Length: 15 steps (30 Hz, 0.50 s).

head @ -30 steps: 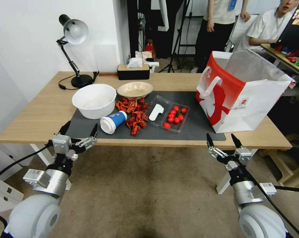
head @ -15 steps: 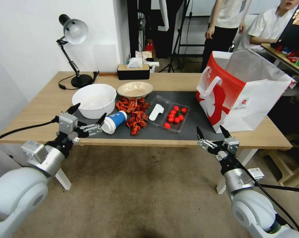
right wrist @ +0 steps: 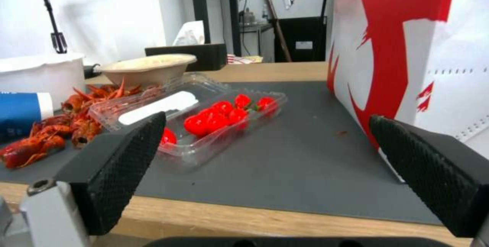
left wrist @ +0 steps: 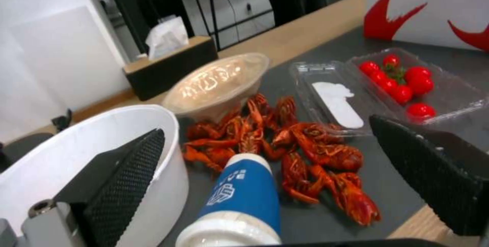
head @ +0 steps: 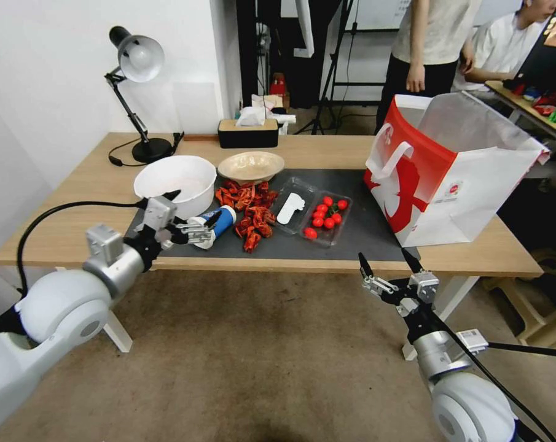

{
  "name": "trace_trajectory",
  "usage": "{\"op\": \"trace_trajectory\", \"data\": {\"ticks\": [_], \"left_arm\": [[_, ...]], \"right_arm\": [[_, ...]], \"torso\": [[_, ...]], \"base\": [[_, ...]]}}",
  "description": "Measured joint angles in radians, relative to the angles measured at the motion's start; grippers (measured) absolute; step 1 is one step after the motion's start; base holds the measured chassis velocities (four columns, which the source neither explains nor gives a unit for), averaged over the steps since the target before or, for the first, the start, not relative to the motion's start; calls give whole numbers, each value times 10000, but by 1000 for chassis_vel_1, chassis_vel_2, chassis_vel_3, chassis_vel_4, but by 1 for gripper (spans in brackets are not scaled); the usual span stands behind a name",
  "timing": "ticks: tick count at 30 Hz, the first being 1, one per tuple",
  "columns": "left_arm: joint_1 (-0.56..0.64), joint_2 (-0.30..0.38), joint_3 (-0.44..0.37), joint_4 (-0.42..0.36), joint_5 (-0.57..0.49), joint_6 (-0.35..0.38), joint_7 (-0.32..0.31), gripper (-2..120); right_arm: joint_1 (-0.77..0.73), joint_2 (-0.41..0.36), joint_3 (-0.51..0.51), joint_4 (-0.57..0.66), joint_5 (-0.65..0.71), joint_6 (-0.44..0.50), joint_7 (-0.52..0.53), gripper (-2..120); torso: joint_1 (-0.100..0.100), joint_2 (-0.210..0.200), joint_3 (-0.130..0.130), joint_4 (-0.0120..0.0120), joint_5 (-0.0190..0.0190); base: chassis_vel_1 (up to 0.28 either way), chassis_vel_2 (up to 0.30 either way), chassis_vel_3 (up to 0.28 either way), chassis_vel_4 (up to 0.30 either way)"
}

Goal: Pick up the trash from the table and place it into the takeout bag.

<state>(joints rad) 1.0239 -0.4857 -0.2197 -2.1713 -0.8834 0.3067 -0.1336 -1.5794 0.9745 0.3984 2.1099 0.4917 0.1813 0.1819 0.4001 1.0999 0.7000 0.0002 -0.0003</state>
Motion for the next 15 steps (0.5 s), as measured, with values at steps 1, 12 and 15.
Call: {"op": "trace_trajectory", "data": {"ticks": [1,12,15], "left_arm": [[0,0,0,0,0,0,0,100],[-3215,85,2356,339,-1185,3173,-178,100],[-4382,-74,3308,639,-1859,4275,-434,100]], "right_arm": [[0,0,0,0,0,0,0,100],[76,-71,116,39,-33,-67,129,100],[93,-71,155,-12,-33,-71,140,100]], "torso": [[0,0,0,0,0],[0,0,0,0,3],[0,0,0,-1,3]], "base": [[0,0,0,0],[0,0,0,0],[0,0,0,0]]}}
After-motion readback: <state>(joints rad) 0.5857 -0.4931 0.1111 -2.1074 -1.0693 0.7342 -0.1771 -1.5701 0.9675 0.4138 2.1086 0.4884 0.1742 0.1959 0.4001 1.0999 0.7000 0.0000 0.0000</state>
